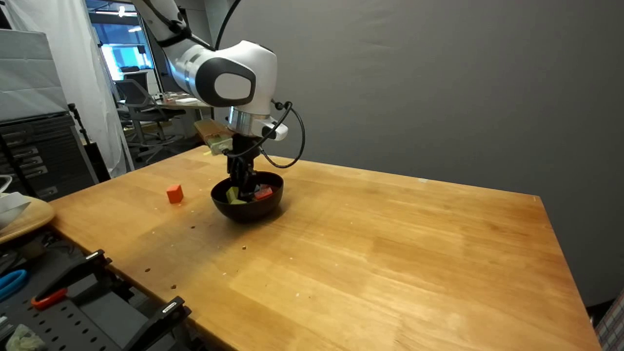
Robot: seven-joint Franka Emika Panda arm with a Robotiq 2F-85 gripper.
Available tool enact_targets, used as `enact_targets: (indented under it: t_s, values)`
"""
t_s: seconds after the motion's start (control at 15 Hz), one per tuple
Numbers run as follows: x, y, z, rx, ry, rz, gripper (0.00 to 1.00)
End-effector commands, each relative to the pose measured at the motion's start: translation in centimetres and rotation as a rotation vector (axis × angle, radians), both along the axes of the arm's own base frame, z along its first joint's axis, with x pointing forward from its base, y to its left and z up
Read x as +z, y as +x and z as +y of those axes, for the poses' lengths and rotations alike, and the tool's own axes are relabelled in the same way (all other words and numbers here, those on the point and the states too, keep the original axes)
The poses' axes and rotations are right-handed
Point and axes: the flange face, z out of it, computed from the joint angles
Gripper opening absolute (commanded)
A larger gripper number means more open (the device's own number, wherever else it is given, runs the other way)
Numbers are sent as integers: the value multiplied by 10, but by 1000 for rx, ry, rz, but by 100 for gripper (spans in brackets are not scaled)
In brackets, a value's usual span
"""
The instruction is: Remove the blocks from the bowl
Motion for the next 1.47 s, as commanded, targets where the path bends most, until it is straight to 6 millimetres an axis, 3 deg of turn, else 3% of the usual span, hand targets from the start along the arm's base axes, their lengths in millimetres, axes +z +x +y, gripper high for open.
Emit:
enact_targets:
  t_s: [0.0, 0.4, 0.73, 0.87, 0.93, 1.07, 1.4]
  values:
    - [10, 0, -8, -37, 48, -14, 26]
    - [75, -26, -41, -109, 89, -94, 25]
    - [132, -65, -106, -345, 71, -227, 25]
    - [145, -76, -132, -427, 31, -269, 25]
    - [147, -79, -142, -465, 0, -291, 25]
    - [132, -74, -153, -535, -83, -314, 25]
    - [51, -63, -156, -638, -263, -238, 25]
